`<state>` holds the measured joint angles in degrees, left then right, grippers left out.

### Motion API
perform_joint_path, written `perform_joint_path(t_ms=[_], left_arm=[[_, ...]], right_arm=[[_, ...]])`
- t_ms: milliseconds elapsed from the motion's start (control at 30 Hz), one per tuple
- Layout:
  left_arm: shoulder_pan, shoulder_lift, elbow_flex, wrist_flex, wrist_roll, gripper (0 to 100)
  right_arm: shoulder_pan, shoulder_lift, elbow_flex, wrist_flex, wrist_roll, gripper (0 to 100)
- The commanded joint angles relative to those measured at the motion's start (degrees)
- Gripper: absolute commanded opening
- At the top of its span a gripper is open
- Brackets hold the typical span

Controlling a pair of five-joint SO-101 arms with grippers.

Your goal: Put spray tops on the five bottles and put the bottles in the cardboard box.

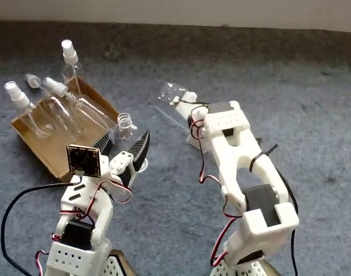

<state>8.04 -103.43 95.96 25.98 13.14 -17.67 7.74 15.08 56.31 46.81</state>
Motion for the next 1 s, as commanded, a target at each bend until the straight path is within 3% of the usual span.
perform_joint_path(t_ms=[0,367,600,967], left_arm=[[-0.66,-0.31,1.19,0.18,0.26,13],[-0.66,-0.22,1.19,0.18,0.26,13],[-0.66,-0.22,1.19,0.18,0.26,13],[-0.66,-0.13,1.19,0.18,0.26,13]], right_arm=[[-0.84,-0.40,-2.95,-3.21,0.44,22.8],[-0.66,7.69,-3.47,-4.09,0.44,22.4],[-0.57,7.60,-3.56,-4.09,0.44,3.8],[6.64,-1.45,-3.38,-3.82,0.44,2.8]])
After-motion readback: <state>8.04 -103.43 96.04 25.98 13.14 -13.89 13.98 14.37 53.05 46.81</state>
